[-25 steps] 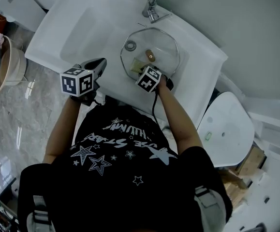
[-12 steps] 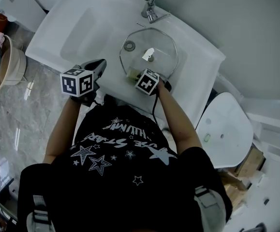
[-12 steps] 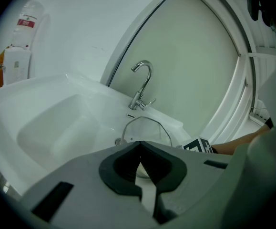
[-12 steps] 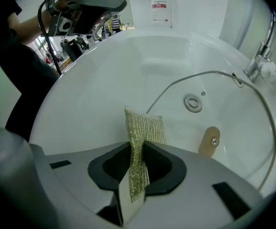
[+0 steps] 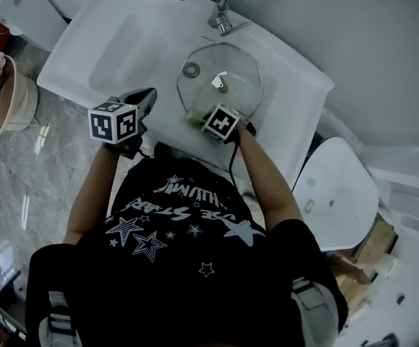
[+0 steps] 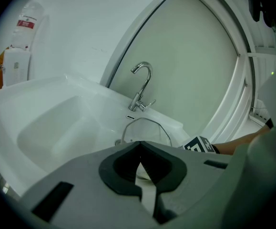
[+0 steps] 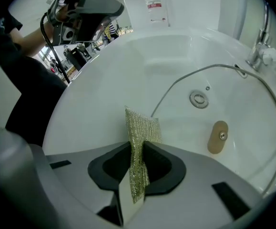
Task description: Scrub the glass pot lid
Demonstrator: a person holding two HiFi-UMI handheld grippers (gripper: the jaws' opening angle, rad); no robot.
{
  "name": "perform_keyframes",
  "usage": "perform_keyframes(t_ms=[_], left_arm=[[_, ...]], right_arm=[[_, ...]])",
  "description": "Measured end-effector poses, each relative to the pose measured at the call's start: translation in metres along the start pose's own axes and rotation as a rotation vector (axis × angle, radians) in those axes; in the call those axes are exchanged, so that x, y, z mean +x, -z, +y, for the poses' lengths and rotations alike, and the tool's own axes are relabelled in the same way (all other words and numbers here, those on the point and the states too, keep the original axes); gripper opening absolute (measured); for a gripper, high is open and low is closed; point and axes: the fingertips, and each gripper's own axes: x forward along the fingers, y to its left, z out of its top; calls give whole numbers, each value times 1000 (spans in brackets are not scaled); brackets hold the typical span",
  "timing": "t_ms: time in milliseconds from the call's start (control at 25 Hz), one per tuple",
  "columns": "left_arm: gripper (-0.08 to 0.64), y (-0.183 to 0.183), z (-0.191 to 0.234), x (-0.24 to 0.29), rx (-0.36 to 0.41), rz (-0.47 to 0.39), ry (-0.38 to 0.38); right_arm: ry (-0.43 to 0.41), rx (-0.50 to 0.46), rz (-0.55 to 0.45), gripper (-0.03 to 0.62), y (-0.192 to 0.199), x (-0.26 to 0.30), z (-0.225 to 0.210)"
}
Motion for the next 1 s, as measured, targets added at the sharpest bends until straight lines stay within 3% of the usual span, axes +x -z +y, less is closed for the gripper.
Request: perform_keyframes(t_ms=[280, 480, 640, 800, 1000], left_arm=[[8, -6, 0, 7, 12, 7, 13], [8, -13, 1, 12, 18, 8, 23], [8, -17, -1, 20, 25, 15, 40], [8, -22, 2, 27, 29, 20, 49], [8, -30, 5, 30, 26, 12, 53]], right_arm=[[78, 27, -59, 67, -3, -32, -20], [283, -62, -68, 67, -4, -69, -60], [457, -78, -83, 66, -9, -98, -95], [616, -62, -94, 66, -15, -121, -127], [722, -1, -70, 66, -10, -134, -153]])
